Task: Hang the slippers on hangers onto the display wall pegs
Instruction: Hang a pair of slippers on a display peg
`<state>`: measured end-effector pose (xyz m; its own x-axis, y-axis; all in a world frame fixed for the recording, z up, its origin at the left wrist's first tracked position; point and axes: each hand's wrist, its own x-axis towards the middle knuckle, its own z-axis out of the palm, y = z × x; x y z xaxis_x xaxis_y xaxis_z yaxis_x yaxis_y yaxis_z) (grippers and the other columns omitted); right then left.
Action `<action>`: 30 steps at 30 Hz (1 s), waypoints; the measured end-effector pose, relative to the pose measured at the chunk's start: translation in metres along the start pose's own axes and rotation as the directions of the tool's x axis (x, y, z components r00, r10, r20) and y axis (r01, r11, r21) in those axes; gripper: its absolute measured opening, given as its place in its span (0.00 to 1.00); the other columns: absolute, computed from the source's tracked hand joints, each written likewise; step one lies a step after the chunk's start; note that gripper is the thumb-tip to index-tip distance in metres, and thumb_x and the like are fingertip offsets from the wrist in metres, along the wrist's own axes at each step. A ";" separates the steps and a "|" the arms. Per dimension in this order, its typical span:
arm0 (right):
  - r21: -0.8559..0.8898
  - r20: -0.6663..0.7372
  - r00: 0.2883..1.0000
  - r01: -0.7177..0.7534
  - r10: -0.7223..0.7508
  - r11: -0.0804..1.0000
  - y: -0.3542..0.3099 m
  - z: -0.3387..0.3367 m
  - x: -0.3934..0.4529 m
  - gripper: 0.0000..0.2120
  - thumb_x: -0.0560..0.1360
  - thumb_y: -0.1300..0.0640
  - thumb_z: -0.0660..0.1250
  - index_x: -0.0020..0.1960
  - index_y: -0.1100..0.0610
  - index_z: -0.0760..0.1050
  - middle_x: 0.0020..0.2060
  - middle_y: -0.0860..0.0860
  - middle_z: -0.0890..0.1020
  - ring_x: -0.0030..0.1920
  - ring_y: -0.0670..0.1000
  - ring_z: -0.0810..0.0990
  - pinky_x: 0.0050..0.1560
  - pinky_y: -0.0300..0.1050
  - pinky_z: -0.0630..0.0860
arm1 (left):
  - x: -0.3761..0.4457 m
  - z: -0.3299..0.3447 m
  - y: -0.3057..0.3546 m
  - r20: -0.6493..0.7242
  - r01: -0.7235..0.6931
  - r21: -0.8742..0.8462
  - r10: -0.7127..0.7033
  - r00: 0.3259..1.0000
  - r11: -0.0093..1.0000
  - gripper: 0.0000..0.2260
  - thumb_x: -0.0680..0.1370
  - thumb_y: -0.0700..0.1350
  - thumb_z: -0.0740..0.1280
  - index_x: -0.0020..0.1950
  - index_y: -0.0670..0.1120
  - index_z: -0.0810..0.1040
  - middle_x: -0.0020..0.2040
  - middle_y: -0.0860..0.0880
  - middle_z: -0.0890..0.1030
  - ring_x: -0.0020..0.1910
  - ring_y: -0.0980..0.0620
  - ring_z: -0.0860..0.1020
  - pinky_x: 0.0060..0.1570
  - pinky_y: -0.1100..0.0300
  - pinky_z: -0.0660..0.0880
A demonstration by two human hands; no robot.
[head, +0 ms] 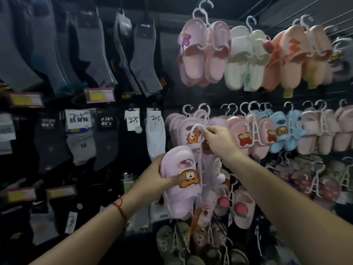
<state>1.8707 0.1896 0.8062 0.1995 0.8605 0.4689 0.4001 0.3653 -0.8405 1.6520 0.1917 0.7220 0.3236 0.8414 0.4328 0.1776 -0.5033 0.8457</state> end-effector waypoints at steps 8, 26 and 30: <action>-0.120 -0.107 0.994 -0.014 0.001 0.993 -0.020 -0.036 0.049 0.13 0.81 0.51 0.65 0.43 0.57 0.81 0.29 0.53 0.79 0.31 0.53 0.78 0.40 0.56 0.82 | 0.058 0.029 0.022 0.047 -0.077 0.037 0.075 0.996 0.996 0.32 0.69 0.58 0.79 0.68 0.55 0.70 0.61 0.58 0.80 0.58 0.61 0.80 0.60 0.56 0.79; 0.078 0.000 0.973 -0.231 0.232 0.970 0.011 -0.043 0.178 0.12 0.80 0.53 0.68 0.45 0.62 0.78 0.25 0.53 0.75 0.25 0.52 0.74 0.33 0.46 0.77 | 0.169 0.066 0.011 -0.107 0.048 0.076 -0.040 0.993 0.996 0.49 0.61 0.68 0.77 0.75 0.58 0.57 0.69 0.53 0.73 0.62 0.52 0.78 0.61 0.49 0.79; 0.106 0.017 0.966 -0.259 0.259 0.960 0.024 -0.029 0.192 0.11 0.79 0.55 0.69 0.42 0.62 0.78 0.31 0.57 0.79 0.31 0.56 0.80 0.41 0.54 0.84 | 0.178 0.070 -0.005 -0.213 0.045 0.040 -0.036 0.976 0.998 0.42 0.66 0.56 0.76 0.72 0.62 0.55 0.70 0.55 0.70 0.64 0.53 0.74 0.63 0.52 0.75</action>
<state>1.9448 0.3533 0.8846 0.2807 0.9317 0.2307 0.2377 0.1654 -0.9571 1.7740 0.3301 0.7734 0.1119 0.8814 0.4590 0.2291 -0.4723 0.8512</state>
